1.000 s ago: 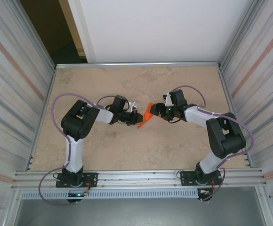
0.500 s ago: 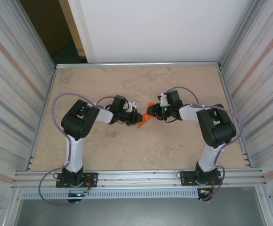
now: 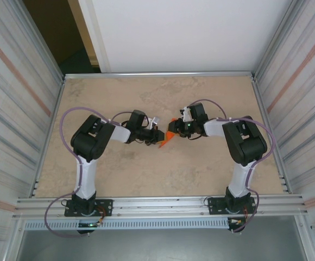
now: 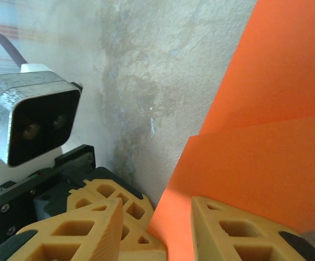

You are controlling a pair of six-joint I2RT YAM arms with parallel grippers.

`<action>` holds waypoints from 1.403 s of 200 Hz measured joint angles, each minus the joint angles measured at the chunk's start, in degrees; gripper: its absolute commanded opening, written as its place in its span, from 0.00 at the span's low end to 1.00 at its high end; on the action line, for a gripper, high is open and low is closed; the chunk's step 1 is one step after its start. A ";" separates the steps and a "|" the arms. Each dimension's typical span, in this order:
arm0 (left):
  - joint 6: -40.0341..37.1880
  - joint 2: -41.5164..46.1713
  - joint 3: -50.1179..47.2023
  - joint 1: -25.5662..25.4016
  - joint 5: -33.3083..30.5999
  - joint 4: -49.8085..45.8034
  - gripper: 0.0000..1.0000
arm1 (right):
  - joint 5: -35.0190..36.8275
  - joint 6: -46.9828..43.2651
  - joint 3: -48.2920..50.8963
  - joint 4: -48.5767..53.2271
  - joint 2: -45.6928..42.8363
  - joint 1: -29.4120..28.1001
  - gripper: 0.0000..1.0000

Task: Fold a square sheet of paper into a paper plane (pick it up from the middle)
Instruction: Fold the wing for the fifth time at the center of the table.

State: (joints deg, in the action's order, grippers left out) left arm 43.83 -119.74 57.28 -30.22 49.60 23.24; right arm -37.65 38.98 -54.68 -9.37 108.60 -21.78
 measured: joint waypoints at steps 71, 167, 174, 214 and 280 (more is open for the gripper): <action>0.20 -0.20 0.00 0.15 0.48 0.24 0.06 | -0.15 0.00 -0.79 -0.11 1.05 0.00 0.37; 0.22 -0.37 0.04 0.26 0.96 0.44 0.07 | 0.37 -0.02 -3.32 1.77 2.93 -0.35 0.38; 0.22 -0.37 0.04 0.26 0.96 0.44 0.07 | 0.48 -0.02 -3.56 2.05 3.10 -0.39 0.38; 0.22 -0.37 0.04 0.26 0.96 0.46 0.07 | 0.52 -0.02 -4.83 3.67 3.72 -0.46 0.38; 0.24 -0.37 -0.04 0.26 0.96 0.66 0.07 | 1.77 -0.02 -0.83 3.50 -3.41 -0.13 0.40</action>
State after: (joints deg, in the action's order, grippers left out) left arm 44.07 -120.11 57.23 -29.95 50.57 23.90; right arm -35.88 38.96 -55.51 -5.87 105.19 -21.91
